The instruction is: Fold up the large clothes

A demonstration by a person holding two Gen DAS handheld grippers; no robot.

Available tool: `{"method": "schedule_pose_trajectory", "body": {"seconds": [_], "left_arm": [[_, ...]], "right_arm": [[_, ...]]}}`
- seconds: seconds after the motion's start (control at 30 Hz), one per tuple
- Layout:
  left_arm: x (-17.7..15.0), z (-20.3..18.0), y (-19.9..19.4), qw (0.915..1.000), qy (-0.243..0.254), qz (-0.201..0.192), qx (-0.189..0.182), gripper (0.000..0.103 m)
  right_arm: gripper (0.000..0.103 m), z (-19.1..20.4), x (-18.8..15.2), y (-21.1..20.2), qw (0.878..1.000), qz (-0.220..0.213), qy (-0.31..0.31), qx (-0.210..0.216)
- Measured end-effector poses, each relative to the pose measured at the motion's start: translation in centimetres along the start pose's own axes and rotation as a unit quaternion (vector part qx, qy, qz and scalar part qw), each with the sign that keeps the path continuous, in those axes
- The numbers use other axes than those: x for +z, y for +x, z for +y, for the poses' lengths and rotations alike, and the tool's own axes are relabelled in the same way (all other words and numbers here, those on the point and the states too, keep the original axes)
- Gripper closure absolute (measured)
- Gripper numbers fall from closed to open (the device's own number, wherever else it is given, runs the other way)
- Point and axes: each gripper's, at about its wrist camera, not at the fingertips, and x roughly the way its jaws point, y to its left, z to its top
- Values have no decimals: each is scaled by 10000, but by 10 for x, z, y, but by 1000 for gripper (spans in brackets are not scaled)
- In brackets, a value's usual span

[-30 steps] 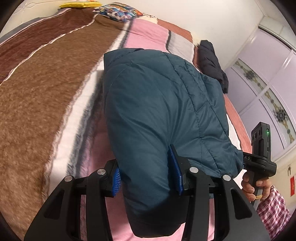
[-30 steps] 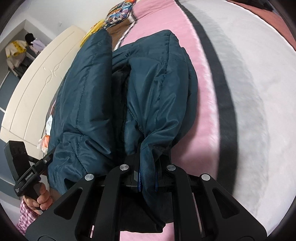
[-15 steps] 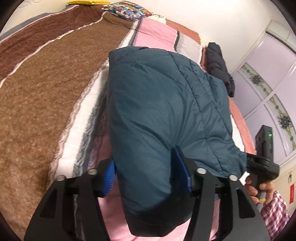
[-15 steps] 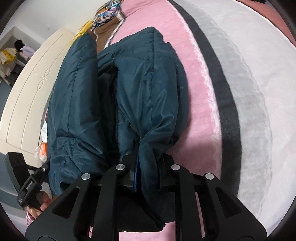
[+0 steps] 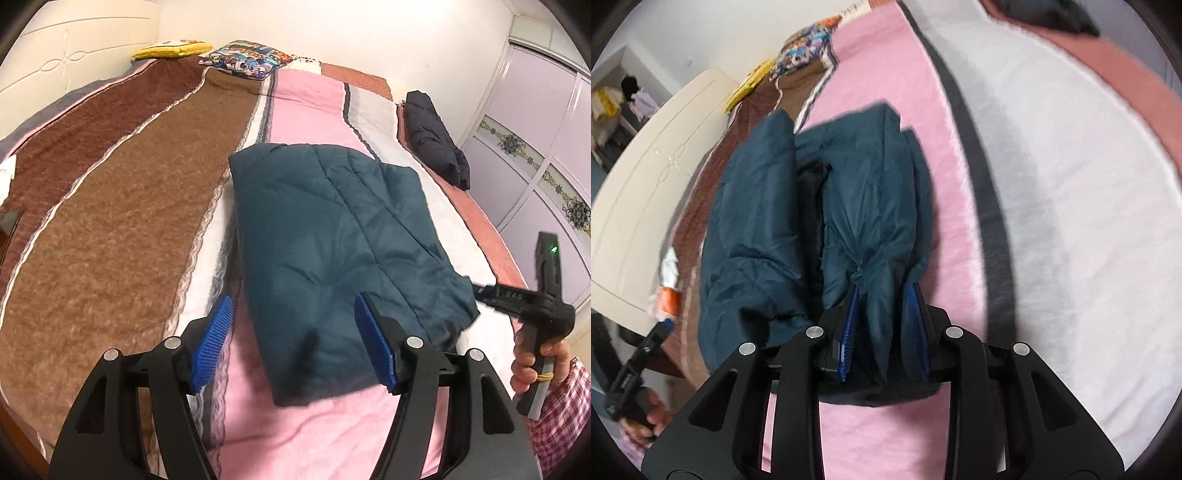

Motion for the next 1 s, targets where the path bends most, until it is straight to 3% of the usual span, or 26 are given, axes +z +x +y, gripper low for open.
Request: {"method": "schedule_pose_trajectory", "body": {"seconds": [0.07, 0.13, 0.27, 0.43, 0.53, 0.63, 0.73, 0.83, 1.0], "left_arm": [[-6, -5, -5, 10000, -69, 23, -21, 37], [-14, -8, -9, 9999, -91, 44, -89, 37], [-31, -19, -10, 9999, 43, 124, 42, 37], [-52, -32, -10, 9981, 172, 317, 494, 37], [-61, -37, -17, 9967, 272, 317, 698, 37], [-67, -43, -22, 9954, 340, 290, 849, 37], [-71, -52, -26, 9948, 327, 175, 949, 37], [-77, -65, -30, 9932, 497, 16, 1051, 37], [-90, -87, -33, 9914, 737, -34, 1083, 37]], "right_arm": [[75, 12, -3, -22, 9993, -332, -183, -7], [75, 29, -9, -39, 9976, -488, -424, 267], [77, 67, -26, -37, 9922, -136, -923, 831], [88, 66, -44, 16, 9940, 581, -916, 173], [90, 56, -50, 26, 9948, 706, -722, 160], [88, 60, -49, 14, 9951, 575, -769, 215], [87, 76, -59, -11, 9928, 235, -1176, 8], [70, 82, -85, -35, 9909, -158, -1283, -364], [68, 74, -134, -47, 9903, -108, -1195, -702]]}}
